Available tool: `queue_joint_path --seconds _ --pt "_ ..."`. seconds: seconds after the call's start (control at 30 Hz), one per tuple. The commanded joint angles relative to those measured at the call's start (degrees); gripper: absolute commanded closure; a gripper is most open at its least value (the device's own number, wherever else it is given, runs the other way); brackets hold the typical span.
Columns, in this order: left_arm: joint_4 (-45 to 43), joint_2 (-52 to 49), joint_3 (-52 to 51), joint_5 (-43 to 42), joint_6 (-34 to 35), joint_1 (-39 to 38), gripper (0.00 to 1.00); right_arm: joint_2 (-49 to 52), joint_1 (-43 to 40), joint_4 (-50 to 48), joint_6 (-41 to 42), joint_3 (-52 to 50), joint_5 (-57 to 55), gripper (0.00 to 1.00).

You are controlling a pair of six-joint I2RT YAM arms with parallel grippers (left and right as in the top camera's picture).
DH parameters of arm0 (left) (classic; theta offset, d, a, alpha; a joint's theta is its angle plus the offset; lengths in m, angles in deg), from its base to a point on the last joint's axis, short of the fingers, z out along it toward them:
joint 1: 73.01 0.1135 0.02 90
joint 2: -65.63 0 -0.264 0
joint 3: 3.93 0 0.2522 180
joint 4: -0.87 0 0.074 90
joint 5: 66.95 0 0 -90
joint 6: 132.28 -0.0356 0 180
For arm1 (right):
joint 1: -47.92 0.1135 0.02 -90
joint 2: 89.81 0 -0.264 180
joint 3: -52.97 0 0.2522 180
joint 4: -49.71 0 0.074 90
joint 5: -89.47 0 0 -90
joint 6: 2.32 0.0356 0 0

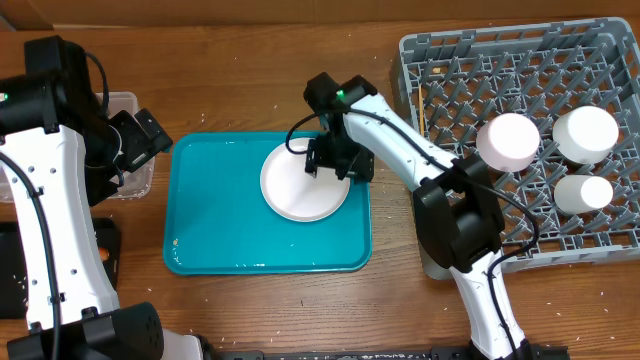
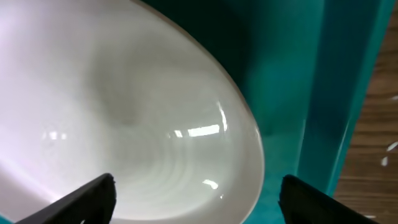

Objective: Sort waste into correct bins and load items into the dishwasher
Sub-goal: 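Grasp the white plate rim with the right gripper and lift, then carry the white plate right and stand it upright in the rack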

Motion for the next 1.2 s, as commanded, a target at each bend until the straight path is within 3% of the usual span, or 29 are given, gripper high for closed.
queue_joint_path --seconds 0.0,0.23,0.33,0.4,0.43,0.5,0.73,0.93,1.17 --pt "-0.1 -0.1 -0.2 0.0 0.5 0.2 0.00 -1.0 -0.4 -0.4 0.5 -2.8 0.2 0.25" --pt "-0.1 -0.1 -0.2 0.0 0.6 0.2 0.00 -1.0 0.1 -1.3 1.6 -6.0 0.3 0.40" --pt "-0.1 -0.1 -0.2 0.0 0.6 0.2 0.00 -1.0 0.4 -1.3 2.1 -6.0 0.3 0.59" --pt "-0.1 -0.1 -0.2 0.0 0.5 0.2 0.00 -1.0 0.4 -1.0 2.6 -6.0 0.3 0.66" --pt "-0.1 -0.1 -0.2 0.0 0.6 0.2 0.00 -1.0 0.4 -0.6 3.2 -5.9 0.3 0.79" --pt "-0.1 -0.1 -0.2 0.0 0.6 0.2 0.00 -1.1 0.4 0.5 3.2 -5.2 0.3 0.96" --pt "-0.1 -0.1 -0.2 0.0 0.6 0.2 0.00 -6.4 -2.4 4.6 1.0 -1.6 -0.1 0.96" --pt "-0.1 -0.1 -0.2 0.0 0.5 0.2 0.00 -20.7 -10.8 12.3 0.3 3.0 -16.5 0.96" --pt "-0.1 -0.1 -0.2 0.0 0.6 0.2 0.00 -30.4 -25.5 7.3 -6.7 3.2 -35.0 0.96"
